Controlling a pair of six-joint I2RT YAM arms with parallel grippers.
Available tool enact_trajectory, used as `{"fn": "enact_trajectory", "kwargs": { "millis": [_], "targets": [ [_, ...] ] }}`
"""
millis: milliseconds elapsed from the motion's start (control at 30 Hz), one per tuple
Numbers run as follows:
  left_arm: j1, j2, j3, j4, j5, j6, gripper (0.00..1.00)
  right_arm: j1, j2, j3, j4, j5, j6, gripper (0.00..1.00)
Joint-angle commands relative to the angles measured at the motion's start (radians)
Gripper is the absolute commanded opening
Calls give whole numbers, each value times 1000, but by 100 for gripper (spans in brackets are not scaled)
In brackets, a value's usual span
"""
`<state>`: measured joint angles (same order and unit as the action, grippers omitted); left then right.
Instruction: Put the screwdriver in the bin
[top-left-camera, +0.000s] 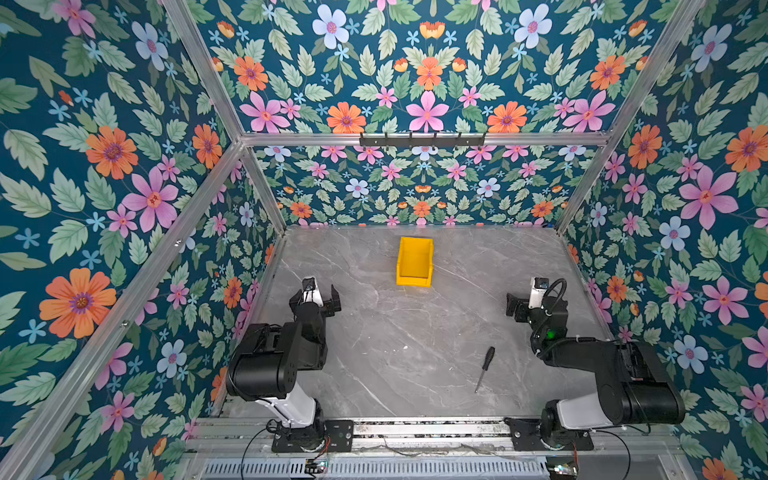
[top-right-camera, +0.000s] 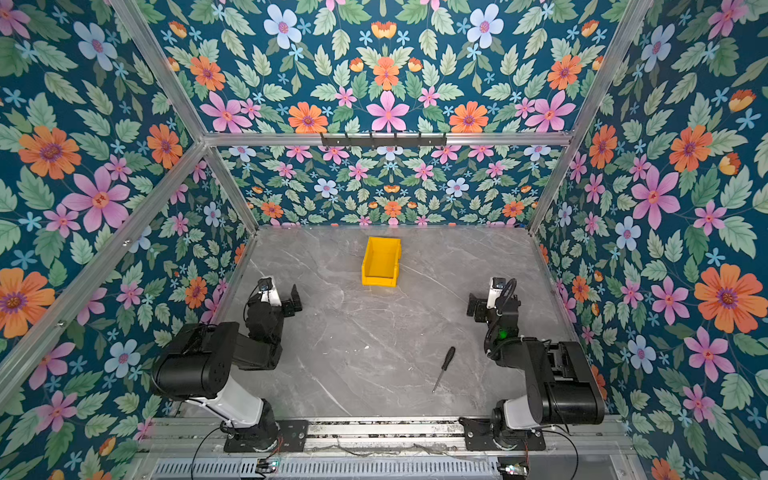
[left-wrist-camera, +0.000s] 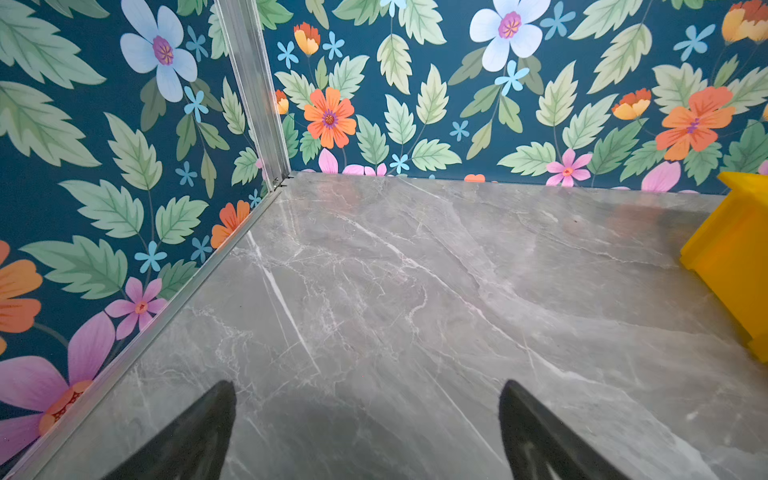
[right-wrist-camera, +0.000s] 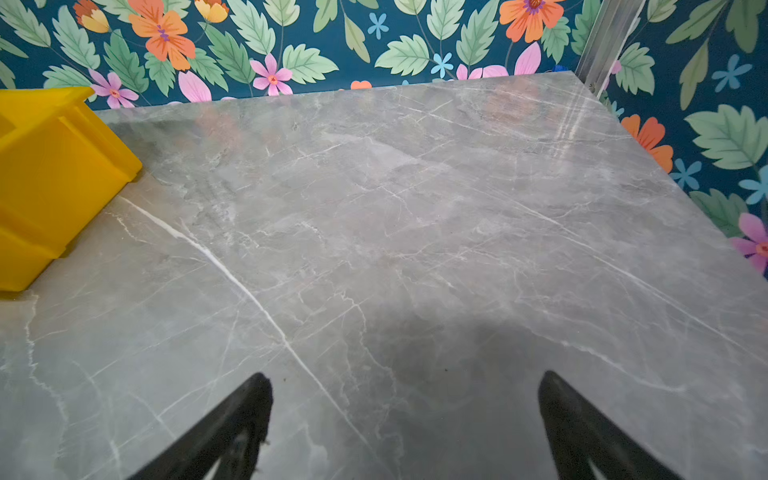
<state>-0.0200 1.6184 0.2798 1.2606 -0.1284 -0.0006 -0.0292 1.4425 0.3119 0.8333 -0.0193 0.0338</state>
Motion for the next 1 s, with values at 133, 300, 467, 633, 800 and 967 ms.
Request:
{"fn": "enact_trajectory", "kwargs": {
  "millis": [133, 300, 467, 633, 800, 967],
  "targets": [
    [1, -1, 1, 5, 1, -7, 100, 0, -3, 3, 33, 2, 12, 99],
    [0, -1, 1, 5, 0, -8, 100, 0, -3, 6, 30, 1, 12, 99],
    [0, -1, 1, 5, 2, -8, 100, 0, -4, 5, 30, 1, 13, 99],
    [0, -1, 0, 5, 1, -9, 100, 0, -4, 4, 30, 1, 11, 99],
    [0, -2, -1, 7, 1, -8, 100, 0, -3, 4, 32, 1, 12, 99],
    [-2, -59, -11, -16, 31, 4, 100, 2, -5, -4, 47, 10, 7, 99]
  ]
}}
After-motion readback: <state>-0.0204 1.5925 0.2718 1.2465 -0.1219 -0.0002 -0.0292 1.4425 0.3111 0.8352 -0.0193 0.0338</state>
